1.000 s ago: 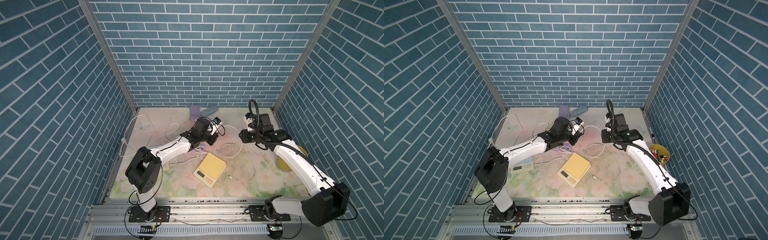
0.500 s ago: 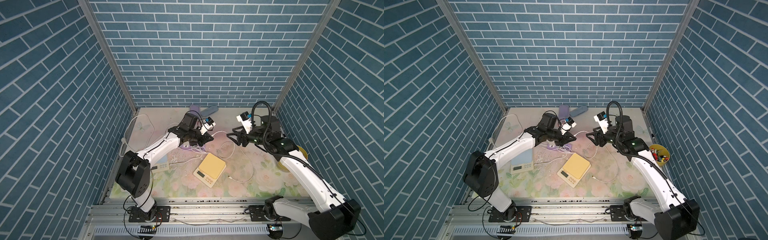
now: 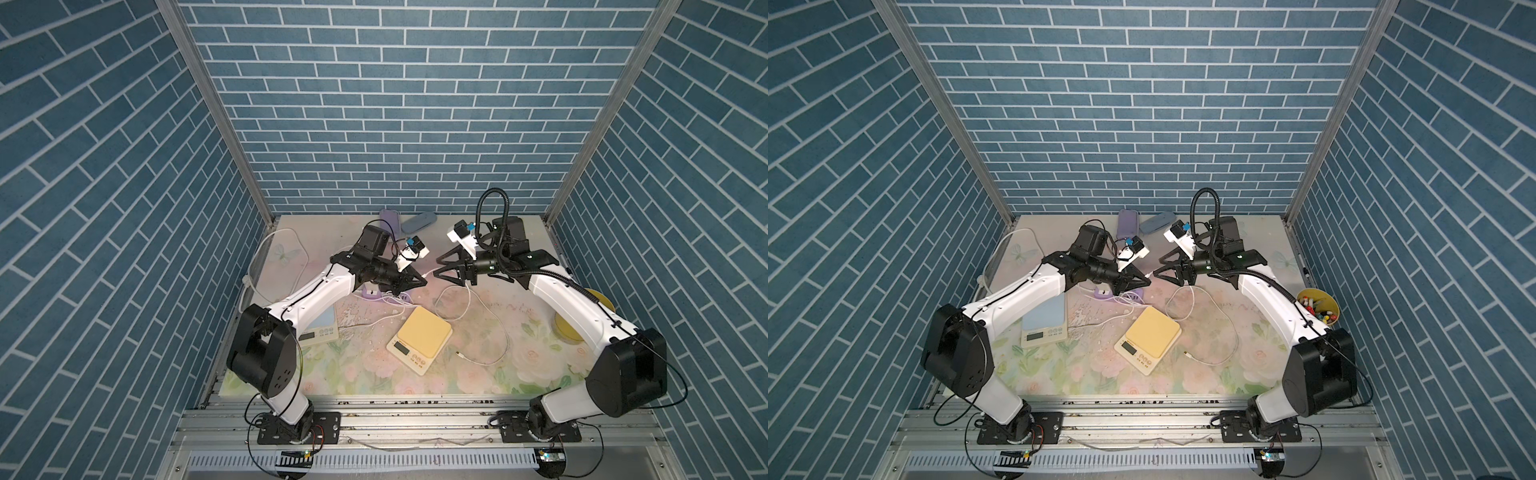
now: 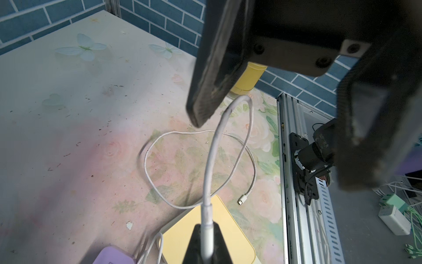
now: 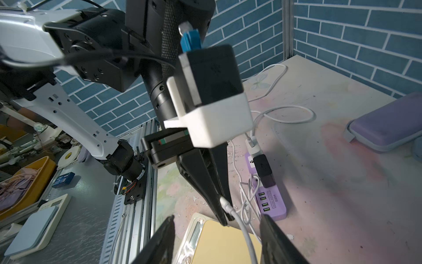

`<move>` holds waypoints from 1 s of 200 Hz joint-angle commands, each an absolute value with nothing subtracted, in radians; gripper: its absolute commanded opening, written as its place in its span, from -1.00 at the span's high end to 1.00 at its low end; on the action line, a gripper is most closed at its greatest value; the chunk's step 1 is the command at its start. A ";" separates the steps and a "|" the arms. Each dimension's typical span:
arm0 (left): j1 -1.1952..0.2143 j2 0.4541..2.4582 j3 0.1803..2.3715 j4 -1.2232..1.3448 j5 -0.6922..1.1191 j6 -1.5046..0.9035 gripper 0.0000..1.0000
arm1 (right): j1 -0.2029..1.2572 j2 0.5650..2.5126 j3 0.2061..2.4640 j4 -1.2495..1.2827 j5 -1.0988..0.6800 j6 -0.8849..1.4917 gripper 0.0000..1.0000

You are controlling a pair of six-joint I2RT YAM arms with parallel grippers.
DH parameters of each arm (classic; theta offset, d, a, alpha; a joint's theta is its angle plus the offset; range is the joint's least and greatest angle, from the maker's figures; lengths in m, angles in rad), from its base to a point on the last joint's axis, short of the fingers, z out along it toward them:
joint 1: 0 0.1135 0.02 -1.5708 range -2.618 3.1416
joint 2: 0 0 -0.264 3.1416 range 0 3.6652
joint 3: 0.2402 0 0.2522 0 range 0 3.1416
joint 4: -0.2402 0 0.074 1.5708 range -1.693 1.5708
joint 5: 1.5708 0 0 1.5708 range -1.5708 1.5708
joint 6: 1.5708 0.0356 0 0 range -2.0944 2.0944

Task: Charge the electronic scale
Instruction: Pick up the charging cable from the center of the board.

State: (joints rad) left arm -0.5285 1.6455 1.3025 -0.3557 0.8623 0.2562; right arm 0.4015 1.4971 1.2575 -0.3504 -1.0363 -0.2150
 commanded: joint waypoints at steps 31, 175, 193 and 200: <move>-0.525 1.618 1.319 -0.383 0.897 0.281 1.00 | 0.421 1.562 1.276 -0.342 -1.171 -0.299 -0.04; -0.526 1.584 1.301 -0.352 0.867 0.245 0.90 | 0.451 1.663 1.398 -0.556 -1.256 -0.354 1.00; -0.526 1.550 1.279 -0.335 0.777 0.234 0.30 | 0.451 1.670 1.442 -0.630 -1.189 -0.343 1.00; -0.526 1.532 1.267 -0.337 0.737 0.236 0.17 | 0.451 1.668 1.456 -0.657 -1.144 -0.341 1.00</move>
State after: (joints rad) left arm -0.5282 1.5898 1.2987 -0.3592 0.8608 0.2543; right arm 0.4389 1.6630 1.3891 -0.5182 -1.1893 -0.2623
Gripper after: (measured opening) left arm 0.298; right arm 0.073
